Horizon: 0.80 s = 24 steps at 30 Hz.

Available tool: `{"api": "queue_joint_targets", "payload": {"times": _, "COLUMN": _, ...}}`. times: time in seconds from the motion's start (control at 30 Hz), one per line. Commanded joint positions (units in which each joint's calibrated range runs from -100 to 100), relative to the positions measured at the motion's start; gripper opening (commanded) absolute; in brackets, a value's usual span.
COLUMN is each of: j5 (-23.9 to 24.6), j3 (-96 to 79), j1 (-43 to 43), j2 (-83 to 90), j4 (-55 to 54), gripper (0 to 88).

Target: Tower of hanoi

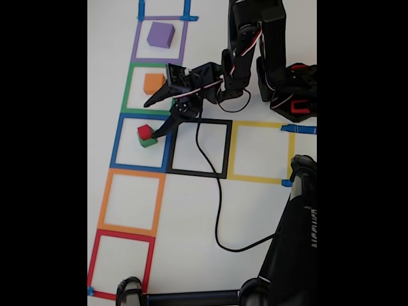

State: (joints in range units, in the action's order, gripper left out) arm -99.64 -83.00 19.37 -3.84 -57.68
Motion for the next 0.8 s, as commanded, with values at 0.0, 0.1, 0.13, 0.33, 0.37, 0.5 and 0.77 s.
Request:
{"api": "queue_joint_targets", "payload": {"times": 0.0, "j5": -0.36, "j3": 2.73, "j1": 1.34, "j2": -2.74, "j4": -3.13, "gripper": 28.1}}
{"api": "queue_joint_targets", "payload": {"times": 0.1, "j5": -0.36, "j3": 4.46, "j1": 3.07, "j2": -5.16, "j4": -4.35, "gripper": 28.0}}
{"api": "queue_joint_targets", "payload": {"times": 0.13, "j5": -0.36, "j3": 5.00, "j1": 3.55, "j2": -5.97, "j4": -4.75, "gripper": 28.0}}
{"api": "queue_joint_targets", "payload": {"times": 0.33, "j5": -0.36, "j3": 9.00, "j1": 5.46, "j2": -9.93, "j4": -5.72, "gripper": 27.7}}
{"api": "queue_joint_targets", "payload": {"times": 0.37, "j5": -0.36, "j3": 9.36, "j1": 5.56, "j2": -10.33, "j4": -5.72, "gripper": 27.6}}
{"api": "queue_joint_targets", "payload": {"times": 0.5, "j5": -0.36, "j3": 10.73, "j1": 5.75, "j2": -12.19, "j4": -6.37, "gripper": 27.1}}
{"api": "queue_joint_targets", "payload": {"times": 0.77, "j5": -0.36, "j3": 11.09, "j1": 5.94, "j2": -13.24, "j4": -6.45, "gripper": 21.4}}
